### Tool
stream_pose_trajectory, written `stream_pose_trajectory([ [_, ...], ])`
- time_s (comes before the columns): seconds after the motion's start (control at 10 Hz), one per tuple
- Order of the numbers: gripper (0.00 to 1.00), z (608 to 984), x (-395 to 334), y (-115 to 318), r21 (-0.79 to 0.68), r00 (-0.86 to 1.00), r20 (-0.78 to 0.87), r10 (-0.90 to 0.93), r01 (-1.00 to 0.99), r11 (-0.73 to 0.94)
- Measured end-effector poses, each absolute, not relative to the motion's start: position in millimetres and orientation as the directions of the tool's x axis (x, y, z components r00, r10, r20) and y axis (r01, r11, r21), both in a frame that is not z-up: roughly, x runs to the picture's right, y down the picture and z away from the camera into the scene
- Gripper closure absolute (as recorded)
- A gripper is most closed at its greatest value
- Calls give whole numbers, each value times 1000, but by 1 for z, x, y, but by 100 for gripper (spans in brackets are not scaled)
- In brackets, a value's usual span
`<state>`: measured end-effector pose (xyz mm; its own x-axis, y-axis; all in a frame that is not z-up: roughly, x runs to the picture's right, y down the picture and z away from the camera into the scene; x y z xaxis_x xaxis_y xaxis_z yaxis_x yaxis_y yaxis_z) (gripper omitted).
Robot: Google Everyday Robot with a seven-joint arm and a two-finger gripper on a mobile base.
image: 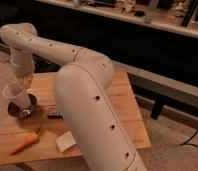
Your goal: Place the ceramic cup in the ceramic bowl
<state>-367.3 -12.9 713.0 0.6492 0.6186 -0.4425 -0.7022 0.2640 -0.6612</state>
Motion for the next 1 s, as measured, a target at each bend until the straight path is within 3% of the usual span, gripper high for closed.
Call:
stream_pose_trajectory([
  [1.0,100,783,-378,17,-695,661,-422,621,-676,247],
])
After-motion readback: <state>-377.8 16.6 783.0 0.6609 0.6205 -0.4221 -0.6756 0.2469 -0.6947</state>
